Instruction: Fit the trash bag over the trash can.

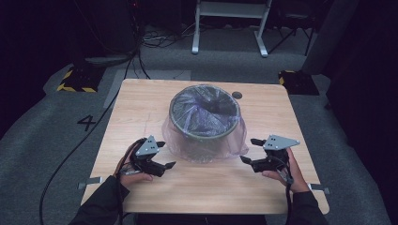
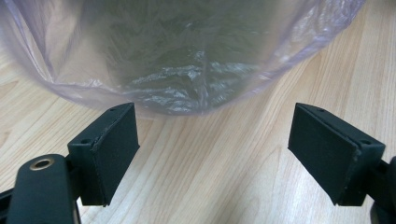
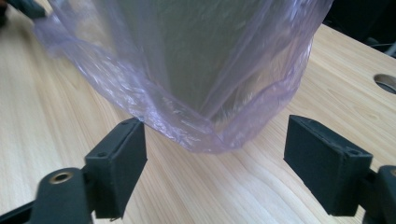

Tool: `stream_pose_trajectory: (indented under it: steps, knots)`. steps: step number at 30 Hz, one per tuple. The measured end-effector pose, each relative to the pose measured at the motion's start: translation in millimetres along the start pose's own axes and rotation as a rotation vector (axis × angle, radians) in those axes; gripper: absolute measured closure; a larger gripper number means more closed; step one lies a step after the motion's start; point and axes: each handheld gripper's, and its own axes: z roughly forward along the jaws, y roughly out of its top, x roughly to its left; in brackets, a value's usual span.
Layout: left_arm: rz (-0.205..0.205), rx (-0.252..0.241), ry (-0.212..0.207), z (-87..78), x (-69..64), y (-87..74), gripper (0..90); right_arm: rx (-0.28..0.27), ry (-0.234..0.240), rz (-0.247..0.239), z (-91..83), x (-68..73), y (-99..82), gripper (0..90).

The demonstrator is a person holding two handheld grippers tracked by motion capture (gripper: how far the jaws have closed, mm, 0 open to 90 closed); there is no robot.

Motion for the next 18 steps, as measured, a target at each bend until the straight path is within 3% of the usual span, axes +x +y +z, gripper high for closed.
stream_pose_trajectory:
  steps: [4,8,10,13,16,18]
  knots:
    - [0.009,-0.024,-0.005,7.1,2.3,6.8,15.5,-0.013,-0.002,-0.027,4.4,5.9,-3.0,28.0]
    - [0.001,-0.022,-0.019,23.3,5.0,11.7,15.5,-0.074,0.022,-0.033,8.5,9.2,-1.1,53.2]
    - [-0.001,-0.029,-0.026,27.7,7.3,11.9,18.1,-0.094,0.039,-0.047,11.4,10.2,-1.7,71.7]
    - [0.031,-0.014,0.019,30.8,8.7,12.0,45.2,-0.089,0.062,-0.052,17.6,10.4,-4.2,89.3]
    - [0.059,0.025,0.043,34.4,10.2,11.2,75.7,-0.058,0.079,-0.045,23.3,10.8,-7.2,90.0]
    - [0.066,0.035,0.034,36.2,11.5,9.8,89.9,-0.028,0.087,-0.044,27.3,11.8,-8.8,90.0]
